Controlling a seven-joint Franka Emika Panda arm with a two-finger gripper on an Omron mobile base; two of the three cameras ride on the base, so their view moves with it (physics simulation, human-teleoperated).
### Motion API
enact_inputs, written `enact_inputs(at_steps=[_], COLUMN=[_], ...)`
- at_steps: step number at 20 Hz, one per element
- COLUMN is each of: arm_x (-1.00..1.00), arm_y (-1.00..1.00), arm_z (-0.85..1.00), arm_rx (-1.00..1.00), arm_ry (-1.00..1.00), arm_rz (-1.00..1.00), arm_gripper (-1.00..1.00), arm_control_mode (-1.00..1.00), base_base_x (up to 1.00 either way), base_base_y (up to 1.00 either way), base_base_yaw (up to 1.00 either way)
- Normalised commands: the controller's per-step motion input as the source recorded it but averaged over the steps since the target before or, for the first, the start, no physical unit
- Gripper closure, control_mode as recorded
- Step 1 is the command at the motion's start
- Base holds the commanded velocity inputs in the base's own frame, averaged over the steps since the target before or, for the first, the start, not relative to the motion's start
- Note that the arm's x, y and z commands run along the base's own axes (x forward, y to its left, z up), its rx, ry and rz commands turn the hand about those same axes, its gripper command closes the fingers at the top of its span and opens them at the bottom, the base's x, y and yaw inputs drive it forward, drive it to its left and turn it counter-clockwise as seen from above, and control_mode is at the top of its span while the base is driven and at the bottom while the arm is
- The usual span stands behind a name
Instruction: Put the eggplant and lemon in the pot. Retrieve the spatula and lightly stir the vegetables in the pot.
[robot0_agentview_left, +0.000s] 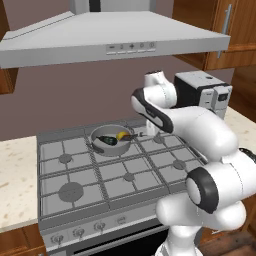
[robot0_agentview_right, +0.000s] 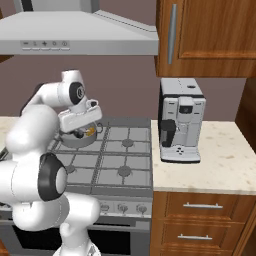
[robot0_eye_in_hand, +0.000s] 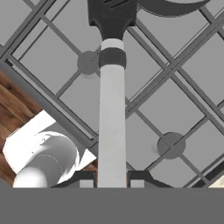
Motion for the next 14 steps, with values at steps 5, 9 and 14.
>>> enact_inputs(at_steps=[5,9,14], arm_x=[0.25,0.21,0.06], arm_y=[-0.15,-0.31,-0.35], arm_z=[0.0,0.01,0.0], arm_rx=[-0.04,-0.01,0.0], arm_ry=[0.02,0.04,0.02], arm_rz=[0.0,0.0,-0.01], arm_gripper=[1.0,1.0,1.0], arm_control_mode=[-1.0,-1.0,-1.0], base_base_x=[0.0,0.0,0.0], base_base_y=[0.0,0.0,0.0], base_base_yaw=[0.0,0.0,0.0])
